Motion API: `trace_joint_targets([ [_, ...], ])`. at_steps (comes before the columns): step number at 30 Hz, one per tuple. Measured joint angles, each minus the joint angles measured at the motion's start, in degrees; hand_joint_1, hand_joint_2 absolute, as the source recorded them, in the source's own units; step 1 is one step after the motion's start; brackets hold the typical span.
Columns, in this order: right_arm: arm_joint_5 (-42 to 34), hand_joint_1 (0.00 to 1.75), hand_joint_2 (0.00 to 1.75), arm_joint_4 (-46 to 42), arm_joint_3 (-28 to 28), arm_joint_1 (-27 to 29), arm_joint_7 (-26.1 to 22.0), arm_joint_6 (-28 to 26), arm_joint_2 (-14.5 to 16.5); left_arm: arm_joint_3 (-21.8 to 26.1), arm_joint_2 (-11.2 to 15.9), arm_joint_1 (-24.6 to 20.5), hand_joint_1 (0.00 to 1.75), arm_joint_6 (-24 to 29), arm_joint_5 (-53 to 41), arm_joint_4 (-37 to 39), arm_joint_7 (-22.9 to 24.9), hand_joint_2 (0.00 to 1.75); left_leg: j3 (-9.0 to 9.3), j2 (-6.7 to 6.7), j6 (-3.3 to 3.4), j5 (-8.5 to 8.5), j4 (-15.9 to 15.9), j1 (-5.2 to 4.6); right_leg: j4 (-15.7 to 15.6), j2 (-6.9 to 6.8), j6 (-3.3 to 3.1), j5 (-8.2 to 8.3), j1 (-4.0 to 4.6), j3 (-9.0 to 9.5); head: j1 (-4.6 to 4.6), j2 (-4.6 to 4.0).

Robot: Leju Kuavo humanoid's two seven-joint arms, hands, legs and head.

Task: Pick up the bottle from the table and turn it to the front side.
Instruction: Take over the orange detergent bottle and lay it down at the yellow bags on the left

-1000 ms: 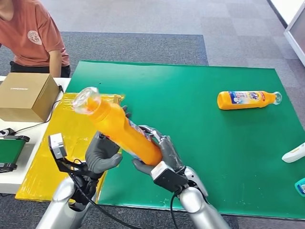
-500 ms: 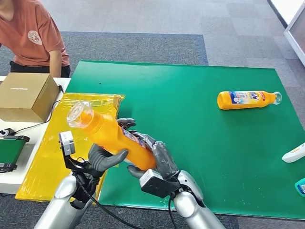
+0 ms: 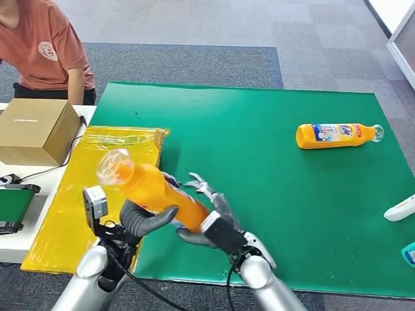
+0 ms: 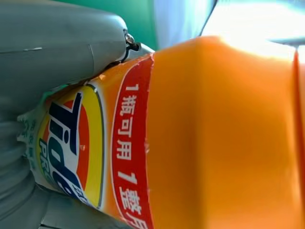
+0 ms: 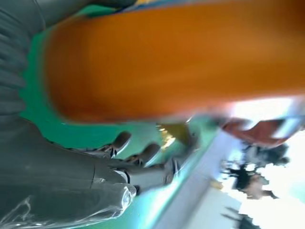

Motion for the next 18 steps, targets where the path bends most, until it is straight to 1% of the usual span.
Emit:
trace_joint_targets([
  [1,-2.56,0.00,1.75,-0.05,-1.71,0.36,0.49,0.24,-0.04,0.16,-0.07,0.61,1.75,5.12,-5.99,-0.98,-1.56,1.75,-0.01,-0.01,0.00,0.00,0.00,0.00,0.00,-0.01,0.00,0.00,0.00,0.00,0.01,0.00],
  [3,-6.39,0.00,1.75,-0.97,-5.69,1.26,0.88,0.27,-0.25,0.83,0.02,1.93,1.75,19.18,-23.34,-3.05,-3.53,1.75,-0.02,-0.01,0.00,0.00,0.00,-0.01,0.00,0.01,0.01,0.01,-0.01,-0.01,0.01,-0.01],
  [5,-8.65,0.00,1.75,-2.84,-9.53,2.32,0.98,0.17,-0.58,1.84,0.27,3.47,1.75,34.98,-44.79,-4.86,-3.06,1.75,-0.03,0.00,0.00,-0.01,0.01,-0.02,0.00,0.03,0.02,0.02,-0.02,-0.03,0.00,0.01],
  [6,-9.39,0.00,1.75,-3.85,-11.11,2.78,0.96,0.11,-0.71,2.39,0.38,4.30,1.75,41.36,-54.99,-5.65,-2.18,1.75,-0.03,0.00,0.00,-0.01,0.01,-0.02,0.00,0.03,0.02,0.02,-0.02,-0.03,0.00,0.01],
  [7,-9.89,0.00,1.75,-4.84,-12.47,3.12,0.93,0.04,-0.80,2.96,0.46,5.18,1.75,45.70,-63.26,-6.38,-1.18,1.75,-0.03,-0.01,0.00,-0.01,0.01,-0.02,0.00,0.02,0.02,0.01,-0.02,-0.03,0.01,0.01],
  [8,-10.31,0.00,1.75,-5.76,-13.61,3.32,0.88,-0.10,-0.86,3.55,0.48,6.10,1.75,48.13,-69.70,-7.03,-0.21,1.75,-0.03,-0.01,0.00,-0.01,0.01,-0.02,0.00,0.03,0.03,0.01,-0.02,-0.03,0.01,0.00],
  [9,-10.64,0.00,1.75,-6.64,-14.59,3.45,0.82,-0.28,-0.91,4.26,0.38,7.05,1.75,49.29,-74.91,-7.63,0.66,1.75,-0.03,0.00,-0.01,-0.02,0.01,-0.02,0.00,0.04,0.02,0.00,-0.02,-0.05,0.00,-0.01],
  [11,-11.24,0.00,1.75,-8.28,-16.15,3.60,0.66,-0.66,-1.06,5.98,-0.09,8.68,1.75,49.93,-83.53,-8.52,2.39,1.75,-0.03,0.01,-0.02,-0.02,0.01,-0.01,0.00,0.04,0.01,0.00,-0.01,-0.07,0.00,0.00],
  [13,-11.79,0.00,1.75,-9.88,-17.27,3.70,0.34,-0.96,-1.19,7.72,-0.62,9.68,1.75,50.16,-91.65,-8.87,5.31,1.75,-0.02,0.02,-0.01,-0.02,0.01,-0.01,0.00,0.04,0.00,-0.01,-0.01,-0.07,0.01,0.01],
  [15,-12.26,0.00,1.75,-11.54,-18.00,3.78,-0.05,-1.08,-1.27,8.80,-0.79,10.05,1.75,50.22,-96.88,-8.37,9.22,1.75,-0.02,0.01,-0.01,-0.01,0.01,0.00,0.00,0.03,0.00,-0.01,-0.01,-0.07,0.01,0.01],
  [18,-12.68,0.00,1.75,-13.99,-18.50,4.05,-0.43,-1.08,-1.45,9.68,-0.74,9.90,1.75,50.22,-99.34,-5.79,13.88,1.75,-0.02,0.02,-0.01,0.01,0.01,0.00,0.00,0.03,-0.02,0.01,-0.01,-0.07,0.01,0.00],
])
